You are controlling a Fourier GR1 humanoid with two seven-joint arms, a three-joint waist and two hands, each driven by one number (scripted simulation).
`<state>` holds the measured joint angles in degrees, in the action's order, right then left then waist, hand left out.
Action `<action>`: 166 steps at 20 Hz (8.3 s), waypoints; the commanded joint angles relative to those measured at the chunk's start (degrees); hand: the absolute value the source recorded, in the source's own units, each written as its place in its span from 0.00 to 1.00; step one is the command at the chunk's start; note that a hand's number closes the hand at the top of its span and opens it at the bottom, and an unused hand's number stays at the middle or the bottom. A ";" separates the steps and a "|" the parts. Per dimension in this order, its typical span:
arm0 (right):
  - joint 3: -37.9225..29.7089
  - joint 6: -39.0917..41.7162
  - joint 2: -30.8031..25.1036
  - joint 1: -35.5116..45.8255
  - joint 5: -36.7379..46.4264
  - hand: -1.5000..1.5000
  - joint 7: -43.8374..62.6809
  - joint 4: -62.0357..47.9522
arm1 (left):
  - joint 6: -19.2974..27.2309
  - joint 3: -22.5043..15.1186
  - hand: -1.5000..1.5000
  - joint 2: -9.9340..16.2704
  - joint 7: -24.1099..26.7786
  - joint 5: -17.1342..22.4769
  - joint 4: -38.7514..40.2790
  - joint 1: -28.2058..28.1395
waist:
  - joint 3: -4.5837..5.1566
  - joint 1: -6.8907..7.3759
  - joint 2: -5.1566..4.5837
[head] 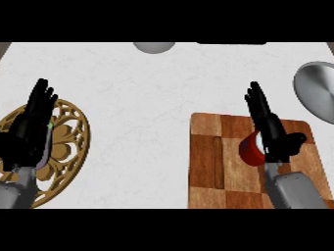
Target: Pick the can from the cutting board and place it in the pan
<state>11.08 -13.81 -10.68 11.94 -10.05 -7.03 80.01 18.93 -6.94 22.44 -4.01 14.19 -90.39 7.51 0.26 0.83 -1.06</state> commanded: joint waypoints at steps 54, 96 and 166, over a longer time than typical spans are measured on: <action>-6.09 13.65 4.62 -10.78 58.04 0.00 87.95 18.88 | 0.06 -3.58 0.50 -12.24 -2.43 4.58 7.31 -9.81 | 0.05 1.24 0.78; 16.23 35.18 -10.91 -8.71 61.28 1.00 23.09 18.69 | -2.12 -1.07 0.50 -13.75 -0.85 4.15 7.64 -12.10 | -0.36 -0.65 1.04; -42.49 28.65 -31.57 39.79 31.91 0.00 -31.24 -69.17 | -4.66 -1.03 0.50 -15.24 -3.39 1.25 5.89 -8.69 | -0.89 4.17 -1.27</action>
<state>-27.14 6.99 -39.86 50.16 26.47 -37.90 13.85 14.39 -7.03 7.49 -5.56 15.27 -85.73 0.82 -1.03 5.24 -2.12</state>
